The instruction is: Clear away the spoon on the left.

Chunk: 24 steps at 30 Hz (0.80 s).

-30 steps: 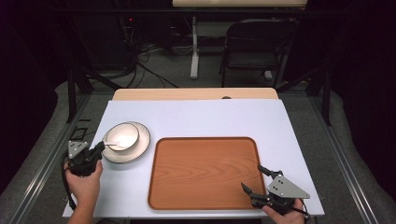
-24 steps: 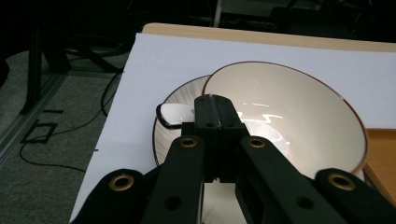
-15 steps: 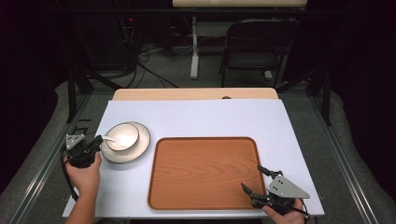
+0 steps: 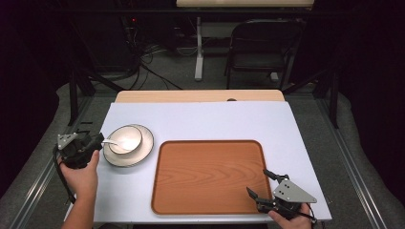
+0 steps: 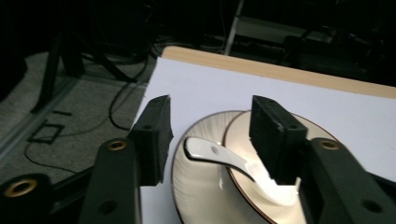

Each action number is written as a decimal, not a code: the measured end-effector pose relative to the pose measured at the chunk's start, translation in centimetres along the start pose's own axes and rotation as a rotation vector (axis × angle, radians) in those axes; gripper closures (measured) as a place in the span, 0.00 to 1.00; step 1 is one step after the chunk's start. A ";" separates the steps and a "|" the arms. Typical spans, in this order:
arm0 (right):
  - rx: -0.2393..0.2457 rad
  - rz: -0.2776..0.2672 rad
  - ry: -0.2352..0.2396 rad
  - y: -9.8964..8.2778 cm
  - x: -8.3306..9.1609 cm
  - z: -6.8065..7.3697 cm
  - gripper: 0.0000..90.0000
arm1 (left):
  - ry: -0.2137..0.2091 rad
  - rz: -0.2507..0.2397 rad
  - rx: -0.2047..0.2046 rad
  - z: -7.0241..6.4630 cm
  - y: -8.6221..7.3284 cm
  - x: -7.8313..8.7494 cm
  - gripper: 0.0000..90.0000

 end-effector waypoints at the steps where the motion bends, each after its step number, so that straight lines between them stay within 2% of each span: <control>1: 0.000 0.000 0.000 0.0 0.0 0.0 0.23 | 0.004 -0.006 0.007 0.1 0.0 -0.1 0.50; 8: 0.001 0.005 0.004 0.0 0.0 0.1 0.23 | -0.009 0.027 0.050 0.3 -0.9 -1.0 0.43; 18: 0.003 0.009 0.007 -0.1 -0.1 0.1 0.23 | -0.044 0.065 0.129 0.2 -2.9 -3.3 0.44; 24: 0.003 0.010 0.007 -0.1 -0.1 0.1 0.23 | -0.051 0.072 0.115 -0.2 -3.3 -4.0 0.50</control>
Point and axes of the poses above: each handheld gripper's, and its own axes: x roughly backward along the jaws, y roughly out of its top, z roughly to its left, the point moved 7 cm from there along -x, roughly forward along the jaws, and after that the axes turned 2 degrees about z, right-handed, at the moved point
